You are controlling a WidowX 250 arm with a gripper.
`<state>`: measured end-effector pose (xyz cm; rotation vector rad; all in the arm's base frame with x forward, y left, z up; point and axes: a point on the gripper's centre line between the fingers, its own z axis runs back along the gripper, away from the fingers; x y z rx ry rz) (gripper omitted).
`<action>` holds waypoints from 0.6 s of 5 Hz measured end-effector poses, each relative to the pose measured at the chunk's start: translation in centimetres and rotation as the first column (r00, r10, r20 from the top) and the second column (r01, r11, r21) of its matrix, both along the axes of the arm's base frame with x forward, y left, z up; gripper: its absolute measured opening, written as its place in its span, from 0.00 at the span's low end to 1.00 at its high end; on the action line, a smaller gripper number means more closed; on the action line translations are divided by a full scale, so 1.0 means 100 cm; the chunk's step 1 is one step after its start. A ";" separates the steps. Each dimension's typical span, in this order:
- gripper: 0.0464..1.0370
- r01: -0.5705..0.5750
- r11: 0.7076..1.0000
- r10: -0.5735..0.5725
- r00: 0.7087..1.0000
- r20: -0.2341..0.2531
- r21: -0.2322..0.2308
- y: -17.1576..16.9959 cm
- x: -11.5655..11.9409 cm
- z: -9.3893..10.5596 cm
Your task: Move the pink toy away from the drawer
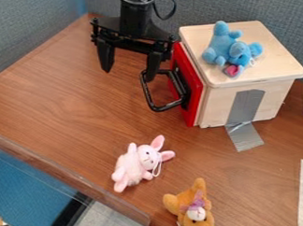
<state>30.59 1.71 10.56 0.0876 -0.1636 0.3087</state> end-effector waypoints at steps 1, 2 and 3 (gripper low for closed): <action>0.96 0.000 1.000 0.000 1.000 -0.029 -0.006 -0.001 -0.002 -0.010; 0.96 0.066 0.997 -0.069 0.994 -0.087 -0.037 -0.025 -0.026 -0.040; 0.96 0.120 0.992 -0.122 0.987 -0.106 -0.026 -0.039 -0.041 -0.055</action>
